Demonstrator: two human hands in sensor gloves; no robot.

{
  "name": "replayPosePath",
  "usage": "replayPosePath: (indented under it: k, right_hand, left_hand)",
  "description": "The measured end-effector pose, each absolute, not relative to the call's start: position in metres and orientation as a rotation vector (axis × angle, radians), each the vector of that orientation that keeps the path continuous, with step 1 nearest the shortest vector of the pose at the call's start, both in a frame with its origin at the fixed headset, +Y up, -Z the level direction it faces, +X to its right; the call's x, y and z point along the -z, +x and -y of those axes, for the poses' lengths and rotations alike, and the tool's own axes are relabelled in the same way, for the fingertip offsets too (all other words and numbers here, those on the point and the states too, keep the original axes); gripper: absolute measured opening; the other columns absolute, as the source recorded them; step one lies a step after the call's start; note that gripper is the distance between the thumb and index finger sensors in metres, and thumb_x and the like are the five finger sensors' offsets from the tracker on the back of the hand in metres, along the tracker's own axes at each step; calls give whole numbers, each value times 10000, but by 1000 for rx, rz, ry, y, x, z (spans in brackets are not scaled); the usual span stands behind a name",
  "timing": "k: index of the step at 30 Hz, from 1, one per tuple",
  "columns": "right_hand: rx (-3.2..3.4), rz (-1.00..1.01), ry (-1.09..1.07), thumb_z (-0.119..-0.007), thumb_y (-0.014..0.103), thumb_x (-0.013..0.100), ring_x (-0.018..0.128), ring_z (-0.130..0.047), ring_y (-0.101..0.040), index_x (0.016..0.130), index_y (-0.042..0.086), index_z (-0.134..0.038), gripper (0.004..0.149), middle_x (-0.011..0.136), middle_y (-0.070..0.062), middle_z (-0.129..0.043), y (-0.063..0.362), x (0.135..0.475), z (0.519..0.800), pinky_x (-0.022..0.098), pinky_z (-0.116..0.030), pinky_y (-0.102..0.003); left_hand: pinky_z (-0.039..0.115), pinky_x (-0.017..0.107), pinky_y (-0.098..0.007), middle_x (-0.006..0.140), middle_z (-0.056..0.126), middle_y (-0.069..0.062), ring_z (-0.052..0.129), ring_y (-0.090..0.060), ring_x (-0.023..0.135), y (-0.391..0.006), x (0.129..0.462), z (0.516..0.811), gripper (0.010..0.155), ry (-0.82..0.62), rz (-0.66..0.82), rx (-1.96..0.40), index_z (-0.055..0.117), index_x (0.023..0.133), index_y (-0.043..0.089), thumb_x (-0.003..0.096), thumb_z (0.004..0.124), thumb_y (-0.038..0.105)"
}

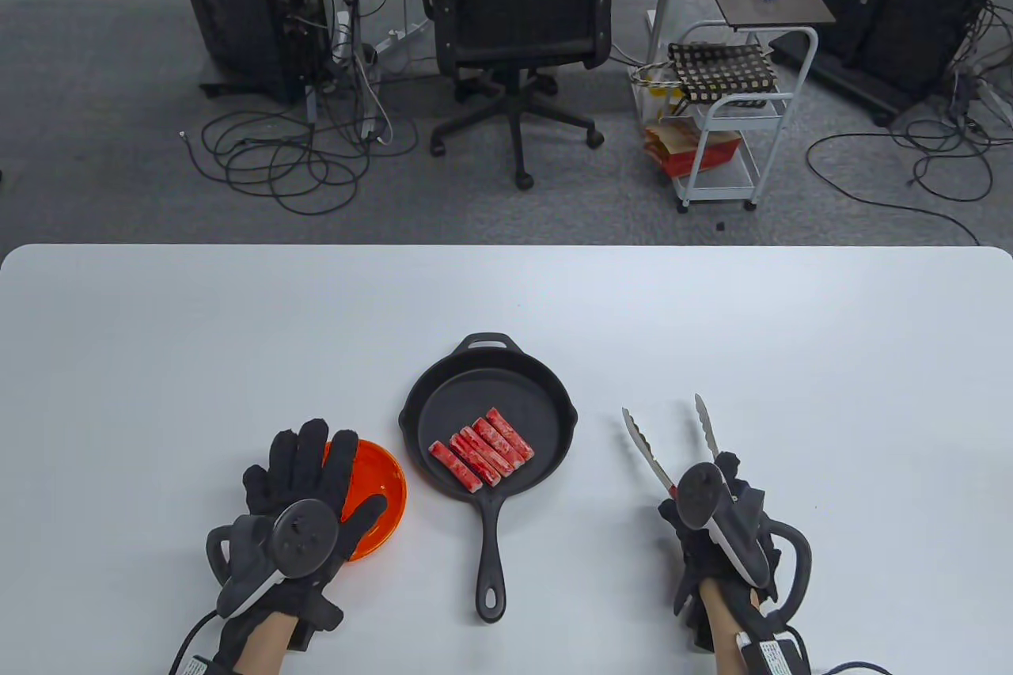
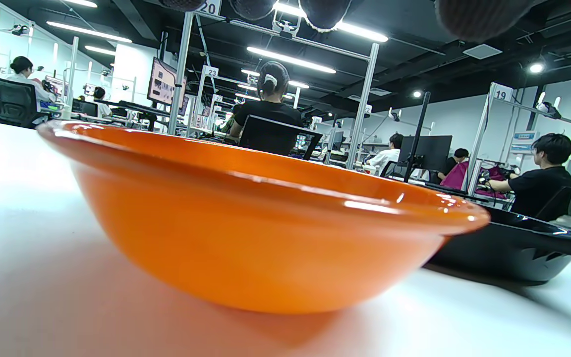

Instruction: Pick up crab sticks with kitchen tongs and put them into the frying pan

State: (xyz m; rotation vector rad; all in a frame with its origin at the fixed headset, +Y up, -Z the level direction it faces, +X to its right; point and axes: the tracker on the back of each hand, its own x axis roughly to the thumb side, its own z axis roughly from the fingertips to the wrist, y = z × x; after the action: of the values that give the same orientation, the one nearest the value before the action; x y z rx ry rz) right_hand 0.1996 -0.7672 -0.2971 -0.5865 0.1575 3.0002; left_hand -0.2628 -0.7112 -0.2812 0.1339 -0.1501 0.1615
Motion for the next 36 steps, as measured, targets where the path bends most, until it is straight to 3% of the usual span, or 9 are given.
replayPosePath:
  k: [20, 24, 31, 36]
  right_hand:
    - [-3116, -363, -617, -675, 556, 527, 869, -743, -448, 1160, -7, -271, 939, 1092, -273, -581, 185, 300, 782, 513, -810, -528]
    - [-3100, -494, -559, -609, 613, 530, 921, -686, -480, 1162, 14, -152, 983, 1131, -285, -508, 187, 299, 780, 548, -780, -571]
    - [-3112, -139, -335, -564, 633, 524, 1006, -526, -552, 1176, 67, -164, 951, 1169, -289, -393, 173, 286, 756, 640, -669, -644]
    - [-3122, 219, 19, -563, 623, 517, 1027, -523, -522, 1174, 106, -359, 861, 1166, -216, -476, 145, 273, 739, 667, -634, -655]
  left_hand:
    - [374, 720, -750, 1289, 315, -104, 347, -493, 1162, -261, 281, 712, 849, 117, 151, -167, 348, 1226, 326, 532, 607, 742]
    - [374, 720, -751, 1290, 313, -103, 348, -494, 1162, -259, 281, 711, 850, 122, 156, -163, 346, 1227, 328, 532, 606, 743]
    - [378, 718, -755, 1292, 321, -96, 348, -491, 1165, -257, 280, 709, 850, 132, 165, -165, 344, 1227, 329, 532, 605, 745]
    - [376, 719, -755, 1294, 324, -89, 352, -487, 1167, -254, 278, 708, 852, 135, 179, -166, 342, 1227, 329, 532, 603, 746]
